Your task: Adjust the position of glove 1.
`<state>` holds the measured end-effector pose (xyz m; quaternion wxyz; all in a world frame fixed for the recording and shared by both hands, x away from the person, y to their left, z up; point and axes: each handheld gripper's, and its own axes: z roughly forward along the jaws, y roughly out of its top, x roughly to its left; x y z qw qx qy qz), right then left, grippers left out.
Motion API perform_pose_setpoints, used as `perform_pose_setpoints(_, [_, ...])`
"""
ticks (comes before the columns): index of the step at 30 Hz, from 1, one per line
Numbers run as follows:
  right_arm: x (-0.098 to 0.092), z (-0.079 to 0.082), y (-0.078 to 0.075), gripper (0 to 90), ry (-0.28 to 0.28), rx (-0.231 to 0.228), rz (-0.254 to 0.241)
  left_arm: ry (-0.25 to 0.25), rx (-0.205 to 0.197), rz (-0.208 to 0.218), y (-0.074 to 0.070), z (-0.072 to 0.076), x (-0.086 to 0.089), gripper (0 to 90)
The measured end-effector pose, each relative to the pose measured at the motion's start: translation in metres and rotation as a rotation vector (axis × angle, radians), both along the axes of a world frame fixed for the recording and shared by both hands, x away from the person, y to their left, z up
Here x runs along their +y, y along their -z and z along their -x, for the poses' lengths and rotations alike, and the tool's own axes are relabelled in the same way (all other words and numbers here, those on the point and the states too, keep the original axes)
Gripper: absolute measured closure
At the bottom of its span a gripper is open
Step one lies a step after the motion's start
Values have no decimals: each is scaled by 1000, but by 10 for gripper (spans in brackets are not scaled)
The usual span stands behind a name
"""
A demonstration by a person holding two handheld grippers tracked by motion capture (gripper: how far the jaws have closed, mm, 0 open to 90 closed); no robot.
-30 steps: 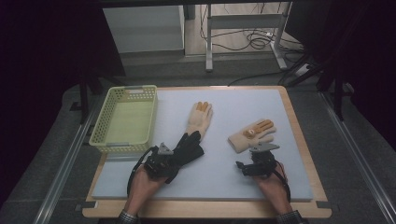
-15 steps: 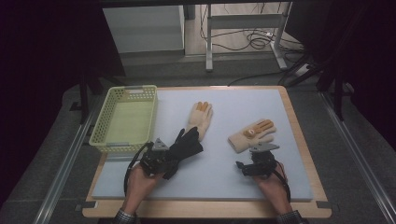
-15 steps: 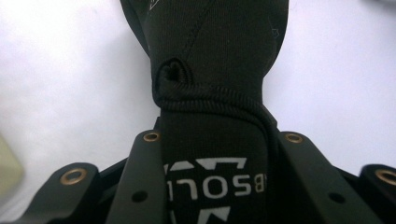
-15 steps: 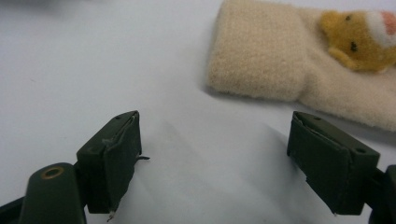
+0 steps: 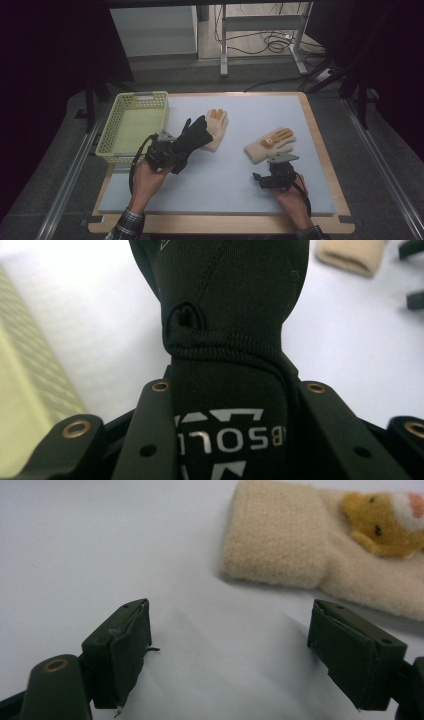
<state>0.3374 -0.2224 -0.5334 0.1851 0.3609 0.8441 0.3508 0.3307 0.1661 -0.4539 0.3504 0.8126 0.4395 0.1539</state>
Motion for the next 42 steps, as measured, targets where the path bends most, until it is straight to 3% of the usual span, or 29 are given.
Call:
perform_pose_setpoints(7, [0, 0, 0, 172, 1, 0, -1, -80, -21, -22, -21, -22, 18, 666])
perform_pose_setpoints(13, [0, 0, 0, 172, 0, -1, -1, -159, -26, -26, -28, -36, 39, 660])
perform_pose_setpoints(14, [0, 0, 0, 172, 0, -1, 0, -195, -26, -15, -29, -42, 52, 659])
perform_pose_setpoints(17, [0, 0, 0, 172, 0, -2, -1, -222, -29, -4, -29, -46, 62, 656])
perform_pose_setpoints(19, [0, 0, 0, 172, -2, -2, 0, -282, -29, -4, -30, -54, 84, 654])
perform_pose_setpoints(22, [0, 0, 0, 172, -2, -3, 1, -323, -28, 0, -30, -60, 100, 654])
perform_pose_setpoints(25, [0, 0, 0, 172, -2, -2, 1, -388, -16, -20, -26, -69, 124, 653])
perform_pose_setpoints(31, [0, 0, 0, 172, -1, -2, -3, -470, 27, -37, -8, -81, 153, 650])
perform_pose_setpoints(35, [0, 0, 0, 172, -1, -2, -3, -491, 60, -50, 3, -87, 162, 646])
perform_pose_setpoints(42, [0, 0, 0, 172, -1, -2, -4, -530, 164, -118, 30, -104, 172, 643])
